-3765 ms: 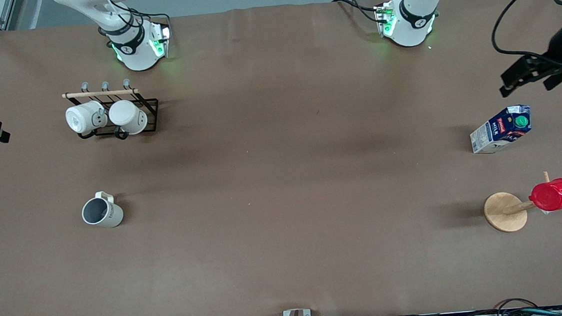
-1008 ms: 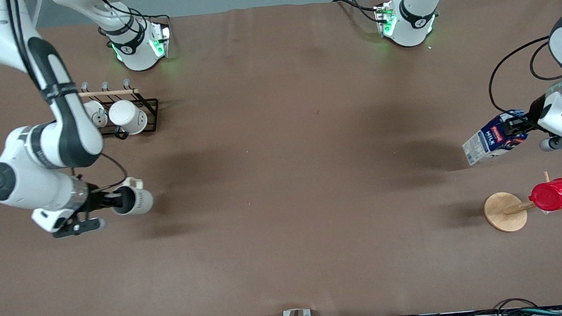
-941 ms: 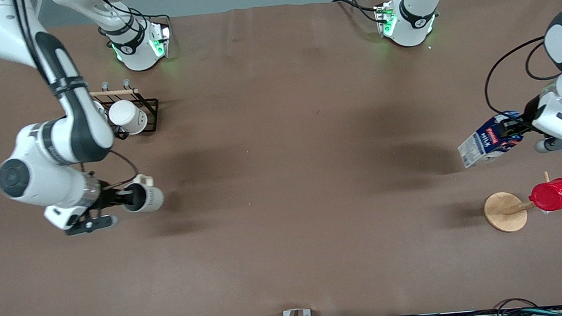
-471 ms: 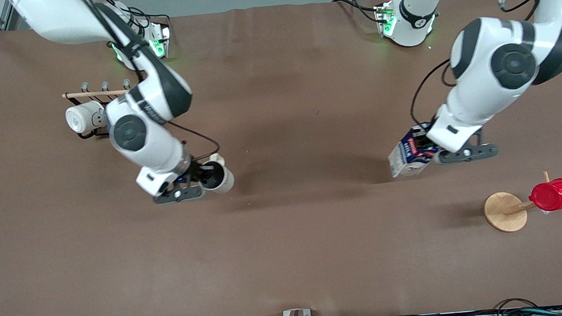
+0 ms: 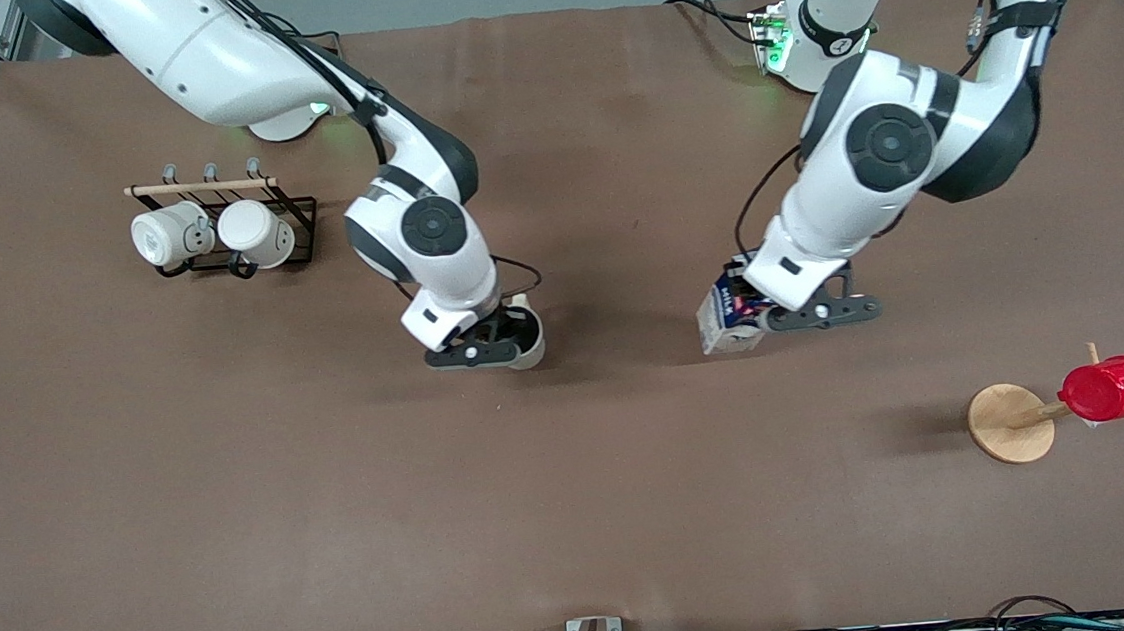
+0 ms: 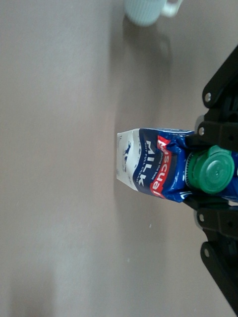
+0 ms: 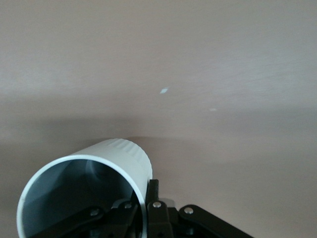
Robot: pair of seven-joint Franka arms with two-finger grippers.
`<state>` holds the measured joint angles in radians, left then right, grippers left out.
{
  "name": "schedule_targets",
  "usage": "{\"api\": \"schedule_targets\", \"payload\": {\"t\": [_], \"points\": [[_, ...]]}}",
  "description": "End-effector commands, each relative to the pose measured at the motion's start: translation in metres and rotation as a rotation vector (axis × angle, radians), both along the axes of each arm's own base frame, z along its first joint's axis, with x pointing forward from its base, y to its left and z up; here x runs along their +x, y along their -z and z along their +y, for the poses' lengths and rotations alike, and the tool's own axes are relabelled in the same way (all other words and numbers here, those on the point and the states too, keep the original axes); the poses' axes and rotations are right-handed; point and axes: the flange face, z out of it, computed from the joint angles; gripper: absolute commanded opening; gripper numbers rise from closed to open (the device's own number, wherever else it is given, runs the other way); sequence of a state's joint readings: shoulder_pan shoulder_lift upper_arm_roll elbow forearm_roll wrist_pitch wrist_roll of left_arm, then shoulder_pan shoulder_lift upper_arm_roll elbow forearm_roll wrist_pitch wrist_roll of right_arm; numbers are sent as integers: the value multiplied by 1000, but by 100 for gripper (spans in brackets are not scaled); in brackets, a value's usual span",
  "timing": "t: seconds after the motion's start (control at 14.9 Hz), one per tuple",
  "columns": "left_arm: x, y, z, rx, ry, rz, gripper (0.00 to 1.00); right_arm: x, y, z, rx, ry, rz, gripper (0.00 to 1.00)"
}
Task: Place cup and milk on table
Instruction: 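Lower the mug and milk side by side at table center, open both grippers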
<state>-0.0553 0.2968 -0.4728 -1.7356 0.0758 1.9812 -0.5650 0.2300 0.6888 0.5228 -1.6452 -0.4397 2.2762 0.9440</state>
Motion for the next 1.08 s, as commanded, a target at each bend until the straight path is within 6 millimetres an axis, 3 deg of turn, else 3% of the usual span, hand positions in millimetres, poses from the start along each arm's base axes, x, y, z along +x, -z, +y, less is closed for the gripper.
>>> {"api": "schedule_targets", "payload": {"t": [0.0, 0.13, 0.27, 0.34, 0.4, 0.47, 0.54, 0.61, 0.67, 0.87, 0.94, 1.01], "points": [[4, -1, -16, 2, -2, 10, 22, -5, 8, 32, 5, 6, -15, 0], [4, 10, -39, -15, -1, 29, 22, -12, 15, 39, -1, -3, -28, 1], [-1, 35, -60, 27, -3, 37, 22, -12, 20, 44, 32, -2, -58, 7], [-6, 46, -72, 38, 5, 47, 23, -13, 25, 44, 35, 0, -53, 21], [-11, 52, -84, 33, 18, 58, 23, -12, 25, 43, 36, 3, -52, 51], [-10, 58, -89, 32, 27, 59, 23, -11, 22, 42, 34, 6, -53, 92], [-10, 67, -94, 37, 27, 68, 23, -10, 17, 41, 37, 6, -54, 100], [-15, 71, -103, 41, 30, 69, 23, -7, 10, 38, 49, 8, -50, 100], [-14, 71, -105, 43, 25, 64, 24, 2, -9, 29, 65, 22, -60, 100], [-15, 82, -116, 25, 36, 77, 35, 12, -85, -2, 42, 33, -58, 100], [-17, 85, -121, 22, 43, 82, 48, 14, -106, -14, 8, 19, -63, 100], [-16, 79, -121, 18, 30, 73, 75, 17, -125, -25, -17, 17, -72, 100]]}}
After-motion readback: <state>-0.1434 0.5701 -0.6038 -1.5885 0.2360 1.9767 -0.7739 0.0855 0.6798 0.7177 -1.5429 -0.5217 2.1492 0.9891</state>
